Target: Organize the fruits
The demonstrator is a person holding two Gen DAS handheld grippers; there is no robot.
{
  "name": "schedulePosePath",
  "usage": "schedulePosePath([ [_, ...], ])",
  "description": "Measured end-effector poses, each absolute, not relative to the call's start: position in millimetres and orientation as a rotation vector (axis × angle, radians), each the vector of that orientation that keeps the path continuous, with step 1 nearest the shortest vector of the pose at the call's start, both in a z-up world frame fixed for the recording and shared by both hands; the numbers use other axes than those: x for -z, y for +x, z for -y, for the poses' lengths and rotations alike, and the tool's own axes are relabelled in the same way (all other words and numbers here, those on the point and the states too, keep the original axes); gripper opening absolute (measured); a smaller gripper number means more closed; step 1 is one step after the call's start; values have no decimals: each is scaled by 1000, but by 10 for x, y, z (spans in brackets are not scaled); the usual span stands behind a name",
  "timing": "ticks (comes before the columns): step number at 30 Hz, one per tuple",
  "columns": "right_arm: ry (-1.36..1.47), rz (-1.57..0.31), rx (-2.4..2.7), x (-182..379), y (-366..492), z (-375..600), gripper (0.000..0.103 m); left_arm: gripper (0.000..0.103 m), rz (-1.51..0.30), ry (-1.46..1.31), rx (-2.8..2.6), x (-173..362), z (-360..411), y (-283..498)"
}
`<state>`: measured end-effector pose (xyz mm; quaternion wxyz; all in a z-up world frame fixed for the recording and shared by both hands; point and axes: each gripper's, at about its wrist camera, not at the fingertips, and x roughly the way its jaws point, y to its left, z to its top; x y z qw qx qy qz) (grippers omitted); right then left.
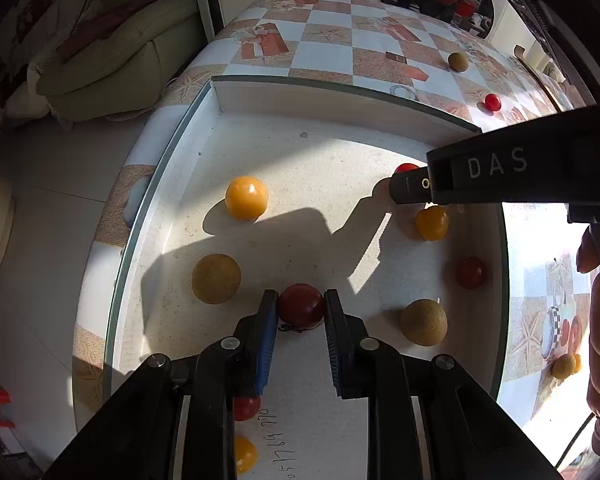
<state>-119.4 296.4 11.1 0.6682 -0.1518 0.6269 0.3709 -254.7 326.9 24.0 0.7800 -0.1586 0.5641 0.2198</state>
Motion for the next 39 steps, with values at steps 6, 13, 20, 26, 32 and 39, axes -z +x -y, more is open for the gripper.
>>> schedulePosePath([
  [6, -387, -1389, -840, -116, -1221, -3005, 24, 39, -1223, -359, -474, -242, -3286, -2553],
  [13, -344, -1396, -855, -230, -1220, -2946, 52, 82, -1208, -320, -479, -326, -3235, -2594],
  [20, -299, -1355, -830, -626, -1313, -2680, 82, 82, -1235, -326, -501, -515, -3186, -2652],
  [26, -325, -1333, -772, -939, -1476, -2306, 91, 103, -1258, -288, -491, -761, -3063, -2738],
  [32, -345, -1351, -701, -1122, -1664, -1944, 103, 103, -1312, -233, -503, -1023, -2926, -2819],
  [39, -373, -1422, -666, -1311, -1925, -1673, 103, 103, -1384, -225, -436, -1250, -2773, -2928],
])
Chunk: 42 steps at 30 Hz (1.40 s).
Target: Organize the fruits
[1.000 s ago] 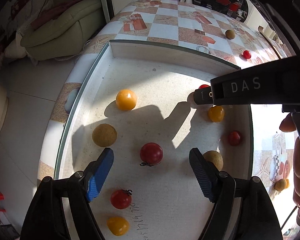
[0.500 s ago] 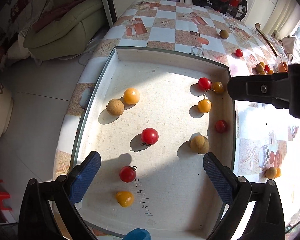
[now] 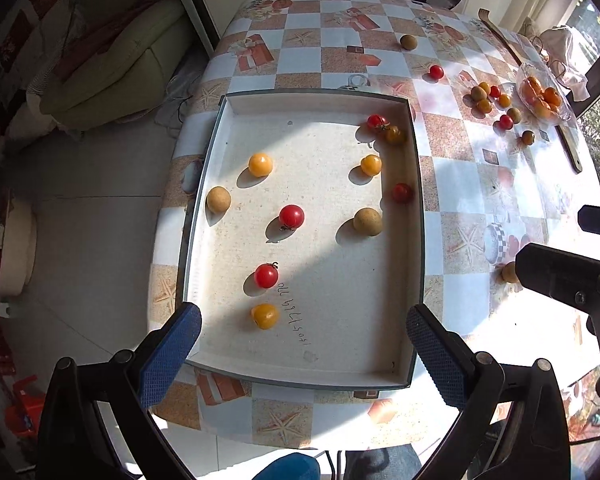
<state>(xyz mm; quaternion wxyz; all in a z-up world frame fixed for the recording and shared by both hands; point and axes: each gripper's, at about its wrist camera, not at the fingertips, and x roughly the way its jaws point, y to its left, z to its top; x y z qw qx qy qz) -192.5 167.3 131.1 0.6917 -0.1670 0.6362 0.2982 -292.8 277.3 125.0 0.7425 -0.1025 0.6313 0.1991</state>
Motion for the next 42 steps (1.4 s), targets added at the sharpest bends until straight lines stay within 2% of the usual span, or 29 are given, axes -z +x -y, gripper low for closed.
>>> schedulePosePath([
  [10, -421, -1427, -660, -1535, -2231, -1598, 103, 103, -1441, -163, -399, -1429, -2689, -3120],
  [42, -474, -1407, -643, -1671, -2346, -1701, 103, 103, -1409, -82, -351, -1696, -2595, -3241],
])
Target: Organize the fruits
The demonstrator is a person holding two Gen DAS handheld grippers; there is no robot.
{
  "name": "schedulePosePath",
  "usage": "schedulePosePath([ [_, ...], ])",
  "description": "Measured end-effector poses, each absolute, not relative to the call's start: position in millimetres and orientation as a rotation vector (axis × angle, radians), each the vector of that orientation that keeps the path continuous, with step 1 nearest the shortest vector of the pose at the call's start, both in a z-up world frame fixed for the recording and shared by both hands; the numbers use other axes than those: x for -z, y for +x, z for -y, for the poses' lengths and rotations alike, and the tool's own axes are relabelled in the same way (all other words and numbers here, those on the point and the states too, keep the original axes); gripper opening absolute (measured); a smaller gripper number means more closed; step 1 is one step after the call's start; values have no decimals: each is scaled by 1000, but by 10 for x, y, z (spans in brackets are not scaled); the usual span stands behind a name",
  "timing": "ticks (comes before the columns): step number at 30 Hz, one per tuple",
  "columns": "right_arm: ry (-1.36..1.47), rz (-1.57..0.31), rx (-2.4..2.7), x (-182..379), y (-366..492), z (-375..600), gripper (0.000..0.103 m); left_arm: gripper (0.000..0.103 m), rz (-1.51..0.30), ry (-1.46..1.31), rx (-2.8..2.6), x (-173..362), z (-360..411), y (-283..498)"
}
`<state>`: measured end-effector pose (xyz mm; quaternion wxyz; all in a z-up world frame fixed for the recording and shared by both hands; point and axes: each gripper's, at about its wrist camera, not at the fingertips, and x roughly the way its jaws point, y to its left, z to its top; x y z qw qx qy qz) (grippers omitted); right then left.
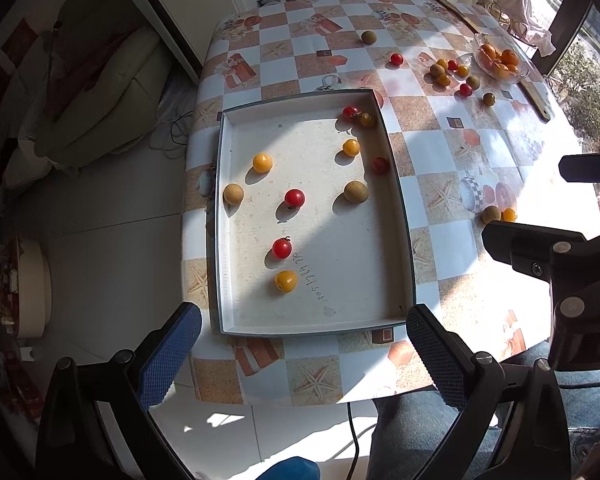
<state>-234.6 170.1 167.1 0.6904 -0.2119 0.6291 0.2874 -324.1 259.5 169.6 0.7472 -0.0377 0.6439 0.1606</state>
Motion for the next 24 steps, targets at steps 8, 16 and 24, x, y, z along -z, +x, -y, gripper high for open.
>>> schedulePosePath([
  [8, -501, -1430, -650, -1579, -2349, -1724, 103, 103, -1465, -82, -324, -1587, -2600, -3228],
  [16, -462, -1441, -637, -1548, -2322, -1669, 103, 103, -1478, -40, -301, -1569, -2549, -3146],
  [24, -433, -1446, -642, -1547, -2311, -1629, 103, 103, -1415, -40, -286, -1689, -2538, -3130],
])
